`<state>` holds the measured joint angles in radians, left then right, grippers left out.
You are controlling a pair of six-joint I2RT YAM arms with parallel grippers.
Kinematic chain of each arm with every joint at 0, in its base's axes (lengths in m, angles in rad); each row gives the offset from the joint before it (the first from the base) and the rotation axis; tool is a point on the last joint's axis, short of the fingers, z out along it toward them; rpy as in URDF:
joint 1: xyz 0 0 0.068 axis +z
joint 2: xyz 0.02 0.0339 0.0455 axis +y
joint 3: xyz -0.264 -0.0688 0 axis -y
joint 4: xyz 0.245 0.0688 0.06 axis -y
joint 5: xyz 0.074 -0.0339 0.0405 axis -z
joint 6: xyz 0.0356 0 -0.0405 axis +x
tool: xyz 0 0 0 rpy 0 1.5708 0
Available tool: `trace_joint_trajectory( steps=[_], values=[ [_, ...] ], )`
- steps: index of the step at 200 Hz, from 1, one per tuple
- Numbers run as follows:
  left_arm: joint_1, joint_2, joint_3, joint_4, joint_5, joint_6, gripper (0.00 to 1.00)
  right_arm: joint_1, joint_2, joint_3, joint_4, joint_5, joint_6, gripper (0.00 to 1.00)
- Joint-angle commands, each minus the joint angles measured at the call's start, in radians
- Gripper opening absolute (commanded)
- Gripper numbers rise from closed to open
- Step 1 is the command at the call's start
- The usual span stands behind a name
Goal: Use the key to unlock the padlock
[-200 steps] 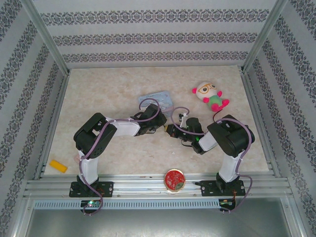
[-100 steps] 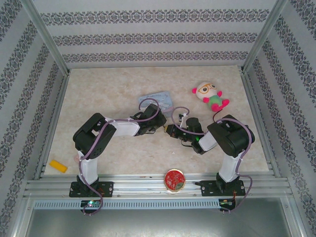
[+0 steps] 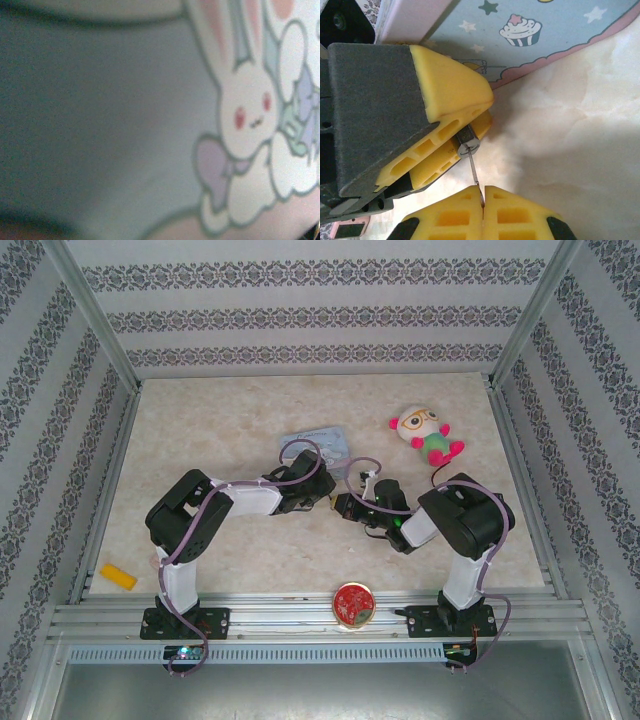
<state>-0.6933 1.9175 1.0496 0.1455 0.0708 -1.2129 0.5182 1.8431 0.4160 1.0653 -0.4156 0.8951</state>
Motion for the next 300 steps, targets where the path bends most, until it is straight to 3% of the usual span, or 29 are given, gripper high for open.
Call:
trace_joint_trajectory(
  steps=[1,152,300],
  values=[
    [-0.018,-0.029,0.007,-0.032,0.113,-0.037,0.00,0.011,0.004,0.008,0.045,0.070,0.011,0.00],
    [-0.018,-0.030,-0.003,-0.037,0.126,-0.040,0.00,-0.027,-0.150,-0.013,-0.127,0.098,-0.037,0.00],
    [-0.011,-0.030,0.003,-0.029,0.131,-0.086,0.00,0.052,-0.182,0.014,-0.280,0.197,-0.066,0.00]
  ],
)
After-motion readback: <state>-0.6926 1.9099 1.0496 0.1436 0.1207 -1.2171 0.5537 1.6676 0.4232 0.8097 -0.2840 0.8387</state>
